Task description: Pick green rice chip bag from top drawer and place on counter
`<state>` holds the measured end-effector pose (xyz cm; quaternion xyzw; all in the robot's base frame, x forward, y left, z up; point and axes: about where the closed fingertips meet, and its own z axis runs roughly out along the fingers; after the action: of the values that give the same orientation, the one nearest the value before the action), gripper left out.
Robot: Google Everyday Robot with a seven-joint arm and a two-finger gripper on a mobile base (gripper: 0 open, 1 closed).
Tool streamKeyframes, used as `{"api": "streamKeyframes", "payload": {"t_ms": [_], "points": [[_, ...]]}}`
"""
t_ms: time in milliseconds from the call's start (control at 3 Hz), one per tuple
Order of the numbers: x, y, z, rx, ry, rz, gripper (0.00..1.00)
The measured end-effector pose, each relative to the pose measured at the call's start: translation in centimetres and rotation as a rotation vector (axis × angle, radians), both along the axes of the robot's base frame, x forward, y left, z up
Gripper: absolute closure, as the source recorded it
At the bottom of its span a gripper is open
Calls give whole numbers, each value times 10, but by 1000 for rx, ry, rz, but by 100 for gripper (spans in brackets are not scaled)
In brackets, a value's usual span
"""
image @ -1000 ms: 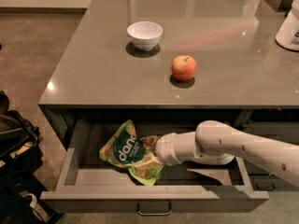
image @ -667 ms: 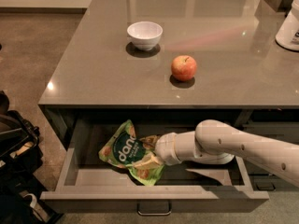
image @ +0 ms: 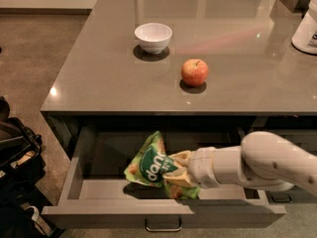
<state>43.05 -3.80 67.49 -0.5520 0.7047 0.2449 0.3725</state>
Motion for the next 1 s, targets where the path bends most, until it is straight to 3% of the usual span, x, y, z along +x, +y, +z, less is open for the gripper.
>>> {"api": "streamKeyframes", "payload": {"t_ms": [333,667,1000], "points": [[-19,-28,67,-71,-42,-43,100],[-15,-37,160,-127,-132,-11,100],[-16,-37,159,-128,-131,-12,100]]}}
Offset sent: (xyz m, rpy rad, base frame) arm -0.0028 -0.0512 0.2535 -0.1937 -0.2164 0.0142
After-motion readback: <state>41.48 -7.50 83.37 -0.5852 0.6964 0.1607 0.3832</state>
